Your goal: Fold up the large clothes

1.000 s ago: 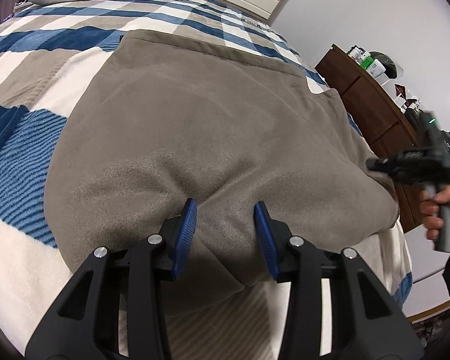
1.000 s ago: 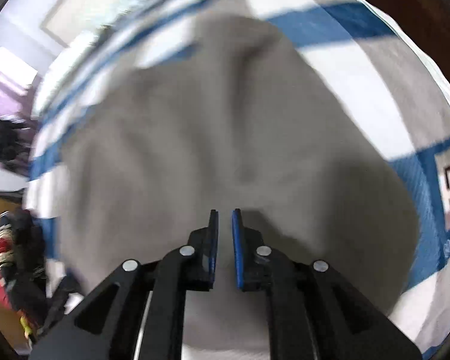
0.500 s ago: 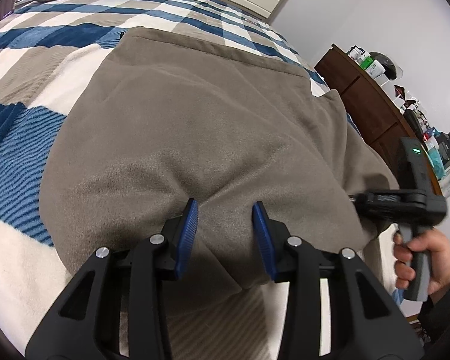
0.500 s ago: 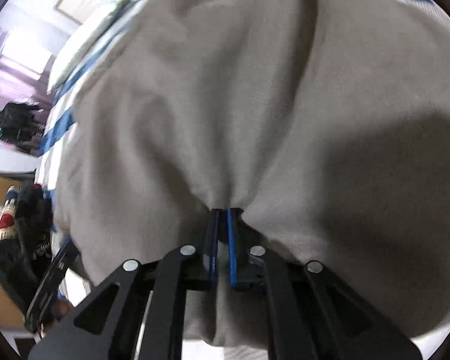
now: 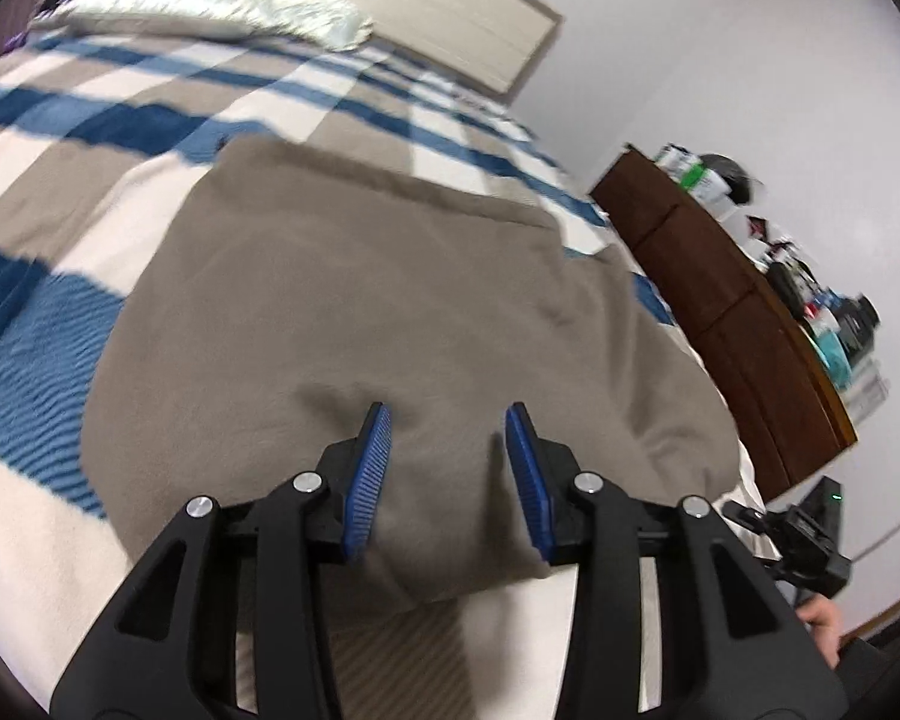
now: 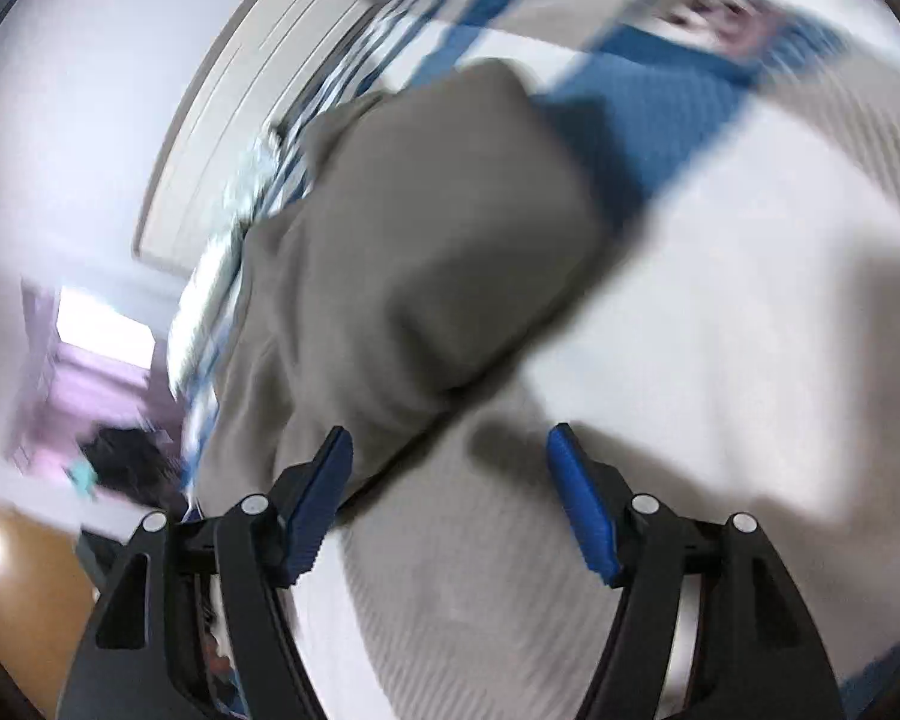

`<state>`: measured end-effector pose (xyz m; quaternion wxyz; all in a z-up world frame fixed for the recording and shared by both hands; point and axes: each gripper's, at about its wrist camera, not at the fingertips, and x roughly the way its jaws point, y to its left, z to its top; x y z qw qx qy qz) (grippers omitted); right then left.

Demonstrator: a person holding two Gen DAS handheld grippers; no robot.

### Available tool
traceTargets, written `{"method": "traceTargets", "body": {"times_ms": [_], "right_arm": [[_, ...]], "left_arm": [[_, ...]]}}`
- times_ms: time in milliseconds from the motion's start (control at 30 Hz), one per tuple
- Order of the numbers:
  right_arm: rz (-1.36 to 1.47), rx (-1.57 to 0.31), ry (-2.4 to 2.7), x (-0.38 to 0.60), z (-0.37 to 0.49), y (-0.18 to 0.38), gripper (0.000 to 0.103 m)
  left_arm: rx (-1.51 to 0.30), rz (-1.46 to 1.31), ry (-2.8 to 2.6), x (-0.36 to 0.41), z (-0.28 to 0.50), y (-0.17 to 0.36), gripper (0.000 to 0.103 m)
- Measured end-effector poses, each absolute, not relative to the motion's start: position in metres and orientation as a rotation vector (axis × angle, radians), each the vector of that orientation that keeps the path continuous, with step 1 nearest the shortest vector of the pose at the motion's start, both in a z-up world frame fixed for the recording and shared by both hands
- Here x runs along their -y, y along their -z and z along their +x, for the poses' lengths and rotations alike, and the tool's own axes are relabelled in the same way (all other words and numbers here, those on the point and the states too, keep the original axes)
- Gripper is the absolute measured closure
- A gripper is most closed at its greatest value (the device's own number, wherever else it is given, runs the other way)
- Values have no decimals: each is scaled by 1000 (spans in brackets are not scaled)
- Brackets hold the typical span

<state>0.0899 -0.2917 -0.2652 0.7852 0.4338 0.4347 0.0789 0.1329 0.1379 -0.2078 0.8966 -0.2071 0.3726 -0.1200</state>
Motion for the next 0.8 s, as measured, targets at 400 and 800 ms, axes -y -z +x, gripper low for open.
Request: {"method": "traceTargets", "body": {"times_ms": [400, 800], "right_arm": [[1075, -839, -218, 292, 180, 272, 16], [812, -957, -137, 253, 211, 226, 73]], "left_arm": [[-842, -339, 198, -131, 143, 221, 64], [-921, -384, 243, -137, 143, 239, 64]]}}
